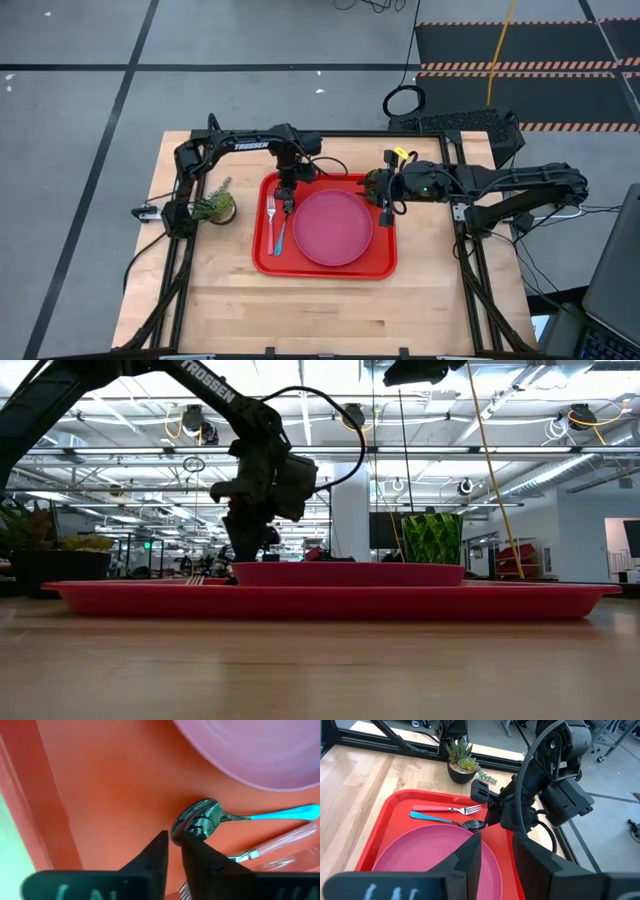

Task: Pick and place plate/cup/fork/spoon on tray
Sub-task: Adjust the silverware on the red tray

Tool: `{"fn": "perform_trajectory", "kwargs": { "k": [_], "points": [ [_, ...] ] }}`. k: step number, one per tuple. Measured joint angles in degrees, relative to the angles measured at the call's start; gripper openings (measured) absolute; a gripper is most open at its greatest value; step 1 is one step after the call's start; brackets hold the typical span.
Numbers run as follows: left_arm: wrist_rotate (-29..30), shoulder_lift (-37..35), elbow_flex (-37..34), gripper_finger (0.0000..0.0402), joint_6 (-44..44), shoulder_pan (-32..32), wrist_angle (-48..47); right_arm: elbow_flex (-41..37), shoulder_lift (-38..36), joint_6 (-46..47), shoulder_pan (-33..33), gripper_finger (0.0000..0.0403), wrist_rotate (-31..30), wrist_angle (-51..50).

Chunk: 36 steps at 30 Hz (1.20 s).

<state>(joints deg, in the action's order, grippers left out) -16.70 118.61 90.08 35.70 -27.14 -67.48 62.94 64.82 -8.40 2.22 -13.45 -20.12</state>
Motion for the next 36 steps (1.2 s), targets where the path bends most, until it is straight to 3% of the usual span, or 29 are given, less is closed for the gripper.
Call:
{"fn": "perform_trajectory", "kwargs": {
  "k": [8,22,36],
  "points": [
    [0.8,0.0,0.0,0.0119,-0.2,0.2,0.2,0.0,0.0,0.2,0.0,0.0105,0.0,-0.1],
    [0.8,0.4,-3.1,0.0122,0.1,0.3,1.6,0.0,0.0,0.2,0.0,0.0105,0.0,-0.3],
    [5.0,0.3,-3.1,0.0122,0.0,0.3,-0.1,0.0,0.0,0.2,0.0,0.0105,0.0,-0.3]
  ]
}}
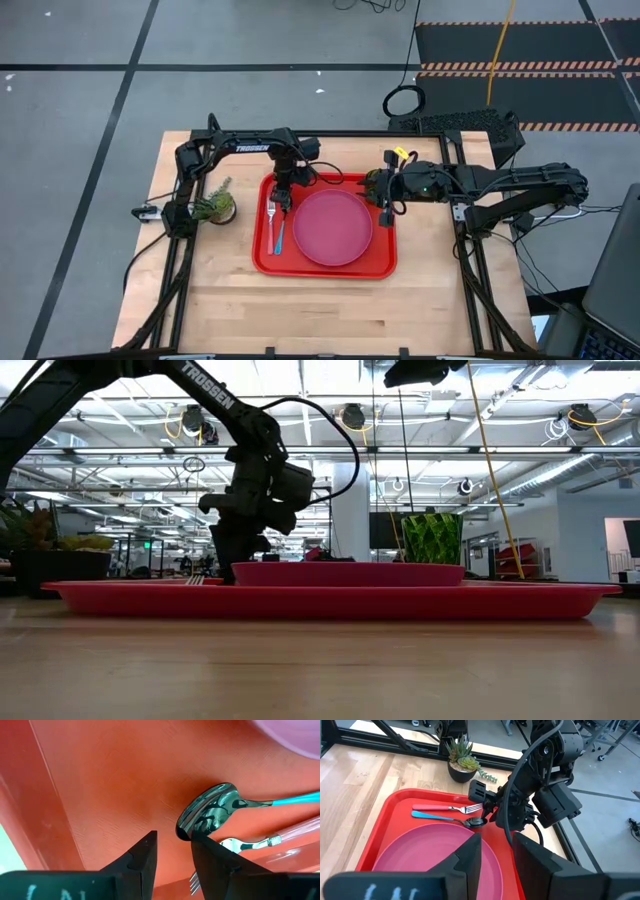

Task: Pick and place plate/cup/fork/spoon on tray
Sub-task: Adjust the silverware on the red tray

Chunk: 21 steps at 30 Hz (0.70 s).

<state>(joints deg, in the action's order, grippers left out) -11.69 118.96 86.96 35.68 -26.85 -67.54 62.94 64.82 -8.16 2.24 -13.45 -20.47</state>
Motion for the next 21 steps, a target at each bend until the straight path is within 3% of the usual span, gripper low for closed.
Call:
{"fn": "perform_trajectory", "kwargs": {
  "k": [21],
  "points": [
    [-0.1,-0.1,0.0,0.0122,-2.2,1.6,-1.8,0.0,0.0,0.0,0.0,0.0105,0.0,-0.8]
  ]
}}
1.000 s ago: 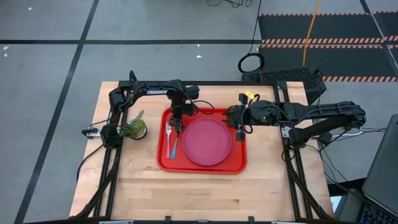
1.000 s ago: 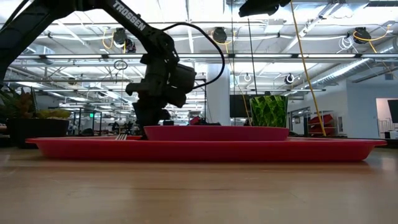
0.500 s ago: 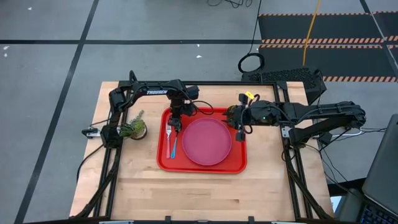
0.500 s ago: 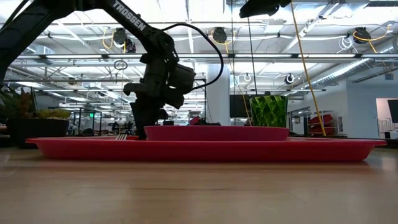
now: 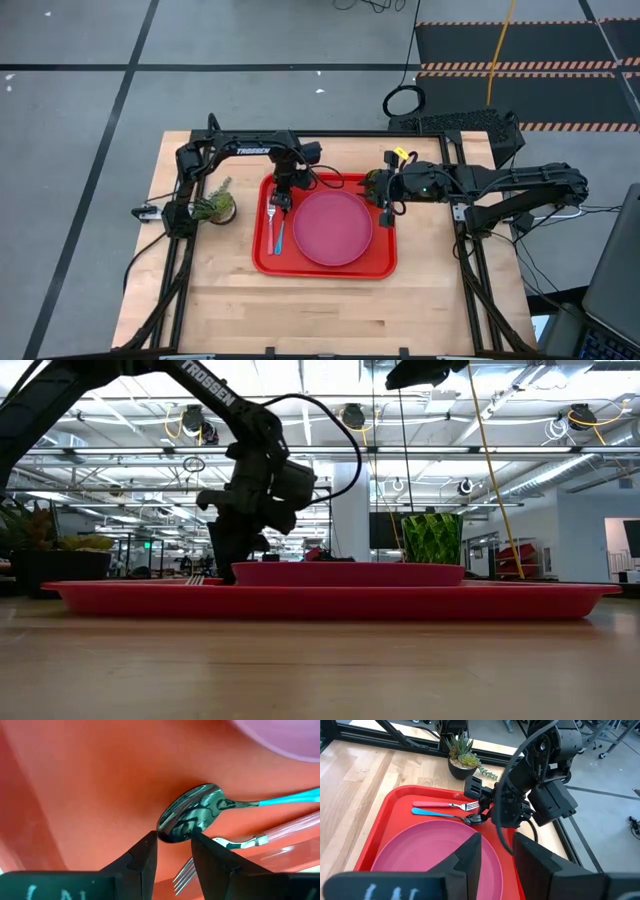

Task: Pick and place plate/cup/fork/spoon on tray
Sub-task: Adjust the silverware on the red tray

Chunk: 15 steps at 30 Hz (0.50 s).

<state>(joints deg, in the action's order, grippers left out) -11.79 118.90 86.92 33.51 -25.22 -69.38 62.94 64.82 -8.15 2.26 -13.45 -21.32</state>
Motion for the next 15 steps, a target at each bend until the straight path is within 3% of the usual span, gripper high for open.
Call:
{"fn": "perform_trajectory", "kwargs": {
  "k": [15],
  "points": [
    [-0.1,0.0,-0.1,0.0122,-1.0,0.5,1.8,0.0,0.0,0.2,0.0,0.0105,0.0,0.0]
  ]
}}
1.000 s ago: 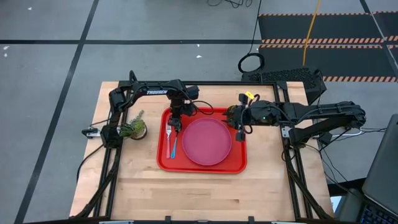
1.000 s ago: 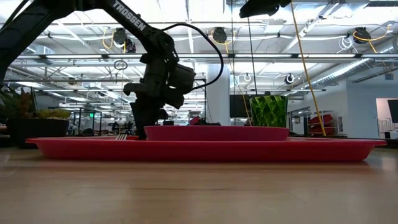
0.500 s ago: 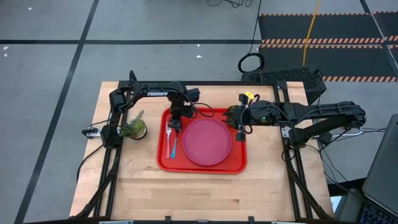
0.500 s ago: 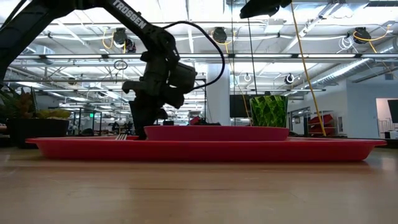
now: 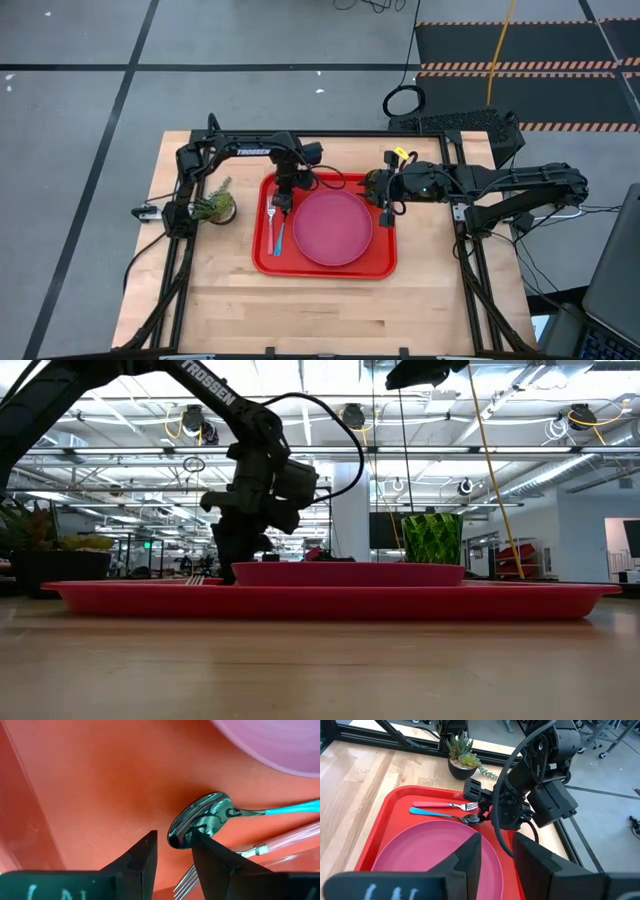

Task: Pick and place plate/cup/fork/spoon on tray
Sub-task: Adjust the silverware on the red tray

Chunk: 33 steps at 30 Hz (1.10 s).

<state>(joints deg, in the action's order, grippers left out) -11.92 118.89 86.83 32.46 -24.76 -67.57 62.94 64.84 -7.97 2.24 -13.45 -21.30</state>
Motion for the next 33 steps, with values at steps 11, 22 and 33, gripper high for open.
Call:
{"fn": "perform_trajectory", "kwargs": {
  "k": [11,22,33],
  "points": [
    [0.0,0.0,0.0,0.0043,-0.1,-0.3,-0.1,0.0,0.0,0.0,0.0,0.0105,0.0,0.0],
    [0.1,0.0,-0.1,0.0036,-1.2,-0.3,0.2,0.0,0.0,0.0,0.0,0.0105,0.0,0.0],
    [-0.4,-0.1,-0.1,0.0016,-8.5,-0.3,0.6,0.0,0.0,0.0,0.0,0.0105,0.0,0.0]
  ]
}}
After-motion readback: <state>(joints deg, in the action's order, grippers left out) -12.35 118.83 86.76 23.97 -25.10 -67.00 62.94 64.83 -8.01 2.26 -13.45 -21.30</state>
